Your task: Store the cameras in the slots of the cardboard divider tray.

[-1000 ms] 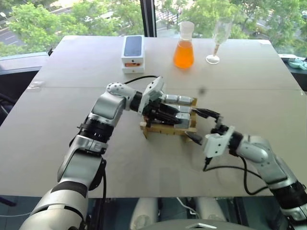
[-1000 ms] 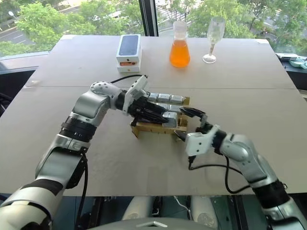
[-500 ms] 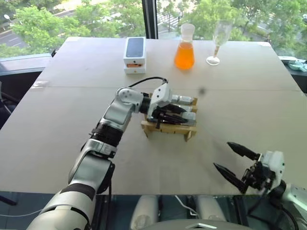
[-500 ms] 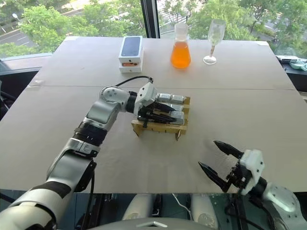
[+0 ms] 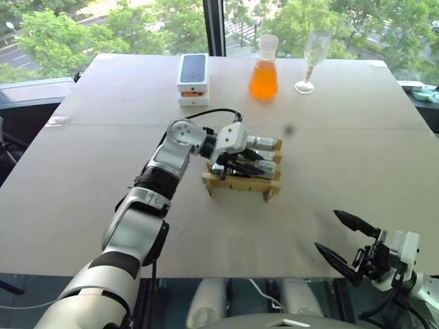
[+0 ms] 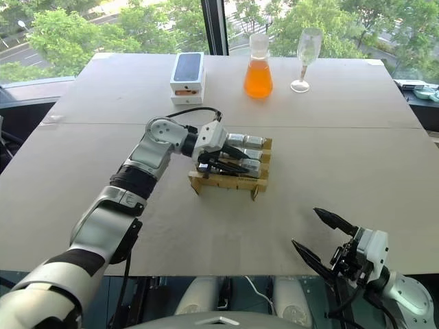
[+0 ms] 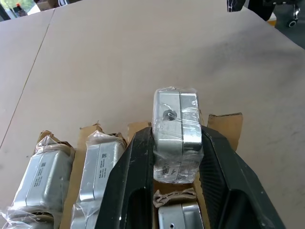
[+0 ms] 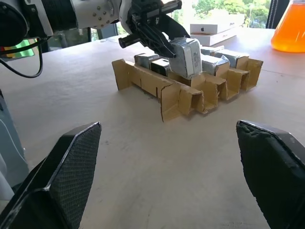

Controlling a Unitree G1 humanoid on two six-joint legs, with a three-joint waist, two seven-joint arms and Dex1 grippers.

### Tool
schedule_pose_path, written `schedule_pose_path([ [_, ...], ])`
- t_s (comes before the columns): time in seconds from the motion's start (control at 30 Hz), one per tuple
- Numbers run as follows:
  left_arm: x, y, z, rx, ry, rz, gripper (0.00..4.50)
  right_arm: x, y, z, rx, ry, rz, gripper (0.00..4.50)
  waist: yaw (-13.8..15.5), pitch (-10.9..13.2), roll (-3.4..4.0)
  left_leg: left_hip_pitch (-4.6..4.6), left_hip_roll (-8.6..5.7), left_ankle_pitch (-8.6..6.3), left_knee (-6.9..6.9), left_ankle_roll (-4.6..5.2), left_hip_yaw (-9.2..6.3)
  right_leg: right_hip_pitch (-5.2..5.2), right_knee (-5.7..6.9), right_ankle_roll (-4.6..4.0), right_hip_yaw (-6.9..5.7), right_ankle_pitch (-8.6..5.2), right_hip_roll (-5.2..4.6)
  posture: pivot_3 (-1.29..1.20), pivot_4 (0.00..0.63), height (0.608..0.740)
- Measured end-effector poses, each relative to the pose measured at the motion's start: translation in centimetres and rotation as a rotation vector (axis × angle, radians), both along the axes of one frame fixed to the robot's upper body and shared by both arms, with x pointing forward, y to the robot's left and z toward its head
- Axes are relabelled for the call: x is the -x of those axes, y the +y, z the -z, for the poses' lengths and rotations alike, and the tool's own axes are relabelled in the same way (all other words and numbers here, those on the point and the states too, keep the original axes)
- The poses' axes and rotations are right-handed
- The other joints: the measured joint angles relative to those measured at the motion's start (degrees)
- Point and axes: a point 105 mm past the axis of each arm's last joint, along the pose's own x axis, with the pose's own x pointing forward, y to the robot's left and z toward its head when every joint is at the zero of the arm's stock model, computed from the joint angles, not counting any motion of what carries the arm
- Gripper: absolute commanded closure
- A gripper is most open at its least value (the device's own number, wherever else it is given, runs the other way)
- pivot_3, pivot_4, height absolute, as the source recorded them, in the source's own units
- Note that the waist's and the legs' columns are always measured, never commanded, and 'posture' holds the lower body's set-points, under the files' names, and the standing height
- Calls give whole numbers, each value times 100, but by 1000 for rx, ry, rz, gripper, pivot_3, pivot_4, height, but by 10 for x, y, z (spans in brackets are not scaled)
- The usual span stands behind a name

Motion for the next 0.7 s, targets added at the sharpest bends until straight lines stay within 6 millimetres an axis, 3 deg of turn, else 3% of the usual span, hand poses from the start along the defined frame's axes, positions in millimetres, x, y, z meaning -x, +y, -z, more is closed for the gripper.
schedule_pose_path([
  [0.27,-4,3,3,-20,-21,-17,3749,-4,-1,2,1,-16,13,0,-2,-2,-2,60,2,3,-1,6,-1,63,-3,-1,1,3,0,0,150,740],
  [0.7,-5,8,0,-32,45,-62,3749,-13,-1,-1,1,-26,23,0,-9,-2,-1,53,4,10,-1,14,-4,61,-10,-2,6,12,0,0,150,740],
])
